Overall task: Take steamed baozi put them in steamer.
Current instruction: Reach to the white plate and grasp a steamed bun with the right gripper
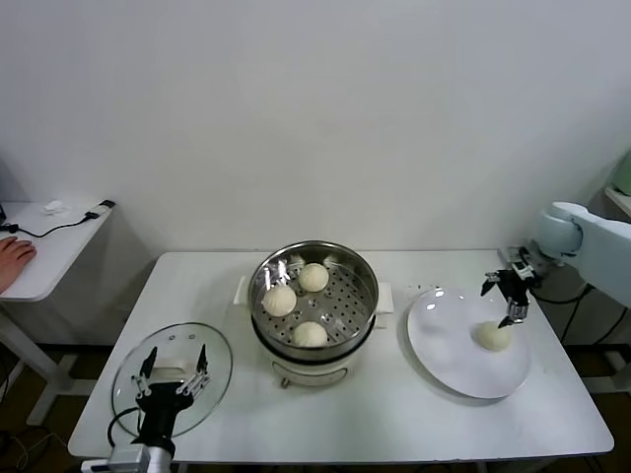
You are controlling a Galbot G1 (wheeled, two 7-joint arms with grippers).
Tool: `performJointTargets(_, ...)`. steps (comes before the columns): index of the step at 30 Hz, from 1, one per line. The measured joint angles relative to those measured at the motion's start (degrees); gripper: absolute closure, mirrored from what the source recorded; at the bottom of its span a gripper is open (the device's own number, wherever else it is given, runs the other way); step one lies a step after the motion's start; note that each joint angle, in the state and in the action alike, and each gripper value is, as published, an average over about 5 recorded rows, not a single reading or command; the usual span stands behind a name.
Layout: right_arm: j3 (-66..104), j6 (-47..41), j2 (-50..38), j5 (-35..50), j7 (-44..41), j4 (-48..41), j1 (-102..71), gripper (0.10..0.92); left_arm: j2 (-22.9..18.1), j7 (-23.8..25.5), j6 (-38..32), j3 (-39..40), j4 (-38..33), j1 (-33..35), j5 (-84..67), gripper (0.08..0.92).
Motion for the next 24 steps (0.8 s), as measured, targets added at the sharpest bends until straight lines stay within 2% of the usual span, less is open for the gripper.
performJointTargets(24, 11.42, -2.99, 1.77, -4.56, 3.40, -6.87, -13.12, 0.241, 0.16, -0.04, 0.05, 0.40, 0.29, 0.07, 0.00, 0.177)
